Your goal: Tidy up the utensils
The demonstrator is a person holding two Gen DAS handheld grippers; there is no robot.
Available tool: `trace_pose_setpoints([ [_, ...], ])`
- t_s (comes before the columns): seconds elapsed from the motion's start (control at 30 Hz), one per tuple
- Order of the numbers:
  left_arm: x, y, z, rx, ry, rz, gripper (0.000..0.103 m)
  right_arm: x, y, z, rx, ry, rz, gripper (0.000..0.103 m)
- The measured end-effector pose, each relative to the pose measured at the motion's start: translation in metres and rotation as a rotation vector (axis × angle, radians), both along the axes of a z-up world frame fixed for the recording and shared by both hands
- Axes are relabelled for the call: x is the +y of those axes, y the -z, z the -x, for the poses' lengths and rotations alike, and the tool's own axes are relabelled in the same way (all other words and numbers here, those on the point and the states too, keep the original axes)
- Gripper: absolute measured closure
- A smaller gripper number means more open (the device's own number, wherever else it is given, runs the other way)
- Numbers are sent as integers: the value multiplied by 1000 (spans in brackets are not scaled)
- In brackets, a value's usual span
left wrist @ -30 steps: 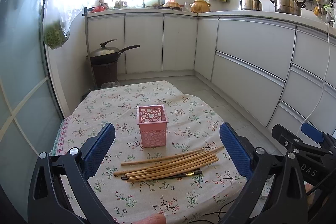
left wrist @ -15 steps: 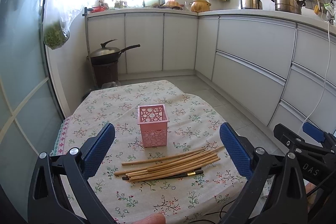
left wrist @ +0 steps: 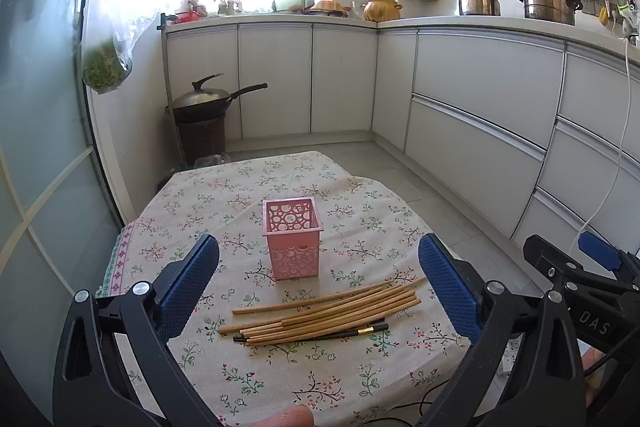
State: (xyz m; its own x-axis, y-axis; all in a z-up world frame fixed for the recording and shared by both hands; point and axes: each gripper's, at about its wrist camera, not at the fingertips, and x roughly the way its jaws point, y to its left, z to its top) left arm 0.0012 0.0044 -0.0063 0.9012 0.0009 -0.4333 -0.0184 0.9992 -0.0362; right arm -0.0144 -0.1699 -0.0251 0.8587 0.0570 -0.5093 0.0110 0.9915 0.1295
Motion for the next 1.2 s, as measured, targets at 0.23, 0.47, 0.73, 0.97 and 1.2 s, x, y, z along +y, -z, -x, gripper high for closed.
trace_pose_setpoints([
  [0.23,1,-1,0,5,0,-2,7,0,0,0,1,0,0,7],
  [0.47,3,0,-2,18,5,-12,7,-2,0,0,3,7,-1,7],
  [0.73,27,-5,-28,176,59,145,7,-37,6,-11,86,68,-128,7],
  [0.97,-6,-30,-65,243,279,121,7,-74,18,-24,194,120,-255,7],
  [1.2,-80,41,-153,730,435,-49,7,-98,36,-37,306,149,-305,7],
])
